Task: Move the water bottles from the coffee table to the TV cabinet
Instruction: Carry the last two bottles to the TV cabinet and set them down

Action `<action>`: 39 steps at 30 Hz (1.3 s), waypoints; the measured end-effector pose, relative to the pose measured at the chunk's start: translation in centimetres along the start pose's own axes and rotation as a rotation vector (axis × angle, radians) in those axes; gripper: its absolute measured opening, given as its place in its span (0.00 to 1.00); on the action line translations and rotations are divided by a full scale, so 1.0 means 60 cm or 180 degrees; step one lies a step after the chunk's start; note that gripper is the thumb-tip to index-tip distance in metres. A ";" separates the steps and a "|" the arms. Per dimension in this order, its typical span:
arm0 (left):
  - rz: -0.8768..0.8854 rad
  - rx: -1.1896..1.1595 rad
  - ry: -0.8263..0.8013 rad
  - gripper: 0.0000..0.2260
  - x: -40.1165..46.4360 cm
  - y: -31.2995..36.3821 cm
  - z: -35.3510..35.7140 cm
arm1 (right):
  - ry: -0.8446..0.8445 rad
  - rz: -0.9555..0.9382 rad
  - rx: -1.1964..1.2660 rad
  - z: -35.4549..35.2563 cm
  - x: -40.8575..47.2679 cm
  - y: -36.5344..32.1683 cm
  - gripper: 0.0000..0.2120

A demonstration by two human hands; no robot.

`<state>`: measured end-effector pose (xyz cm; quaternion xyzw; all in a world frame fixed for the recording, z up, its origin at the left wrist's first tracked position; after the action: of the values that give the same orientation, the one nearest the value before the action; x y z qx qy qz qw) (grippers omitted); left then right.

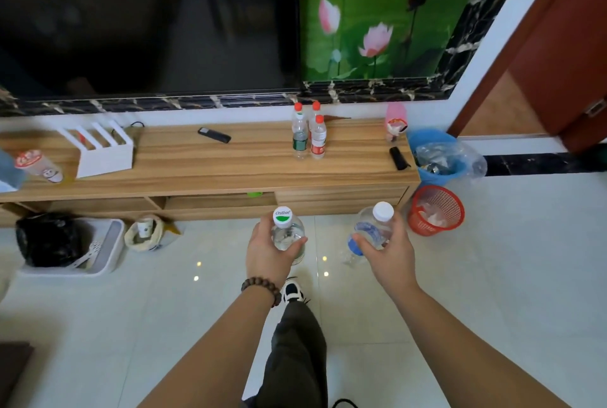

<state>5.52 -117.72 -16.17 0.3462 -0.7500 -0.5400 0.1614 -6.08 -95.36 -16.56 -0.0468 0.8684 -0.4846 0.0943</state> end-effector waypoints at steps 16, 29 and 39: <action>-0.0187 0.0120 -0.0260 0.26 0.444 -0.012 0.067 | -0.0245 0.0158 -0.0264 0.202 0.381 -0.100 0.32; -0.0223 0.0160 -0.0443 0.28 0.640 -0.056 0.205 | -0.0490 0.0270 -0.0360 0.280 0.592 -0.028 0.33; -0.0176 0.0308 -0.0353 0.27 0.764 -0.224 0.323 | -0.0606 0.0083 -0.0335 0.429 0.749 0.141 0.35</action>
<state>-34.27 -138.38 -41.65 0.3437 -0.7732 -0.5257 0.0877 -44.55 -120.10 -42.24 -0.0862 0.8803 -0.4304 0.1801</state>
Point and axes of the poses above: each hand's wrist, its own x-axis towards the middle knuckle, its own z-axis out of the palm, y = z × x, the point moved 8 cm from there along x, towards the middle knuckle, and after that the axes turned 7 degrees about -x, right-handed, at the moved point
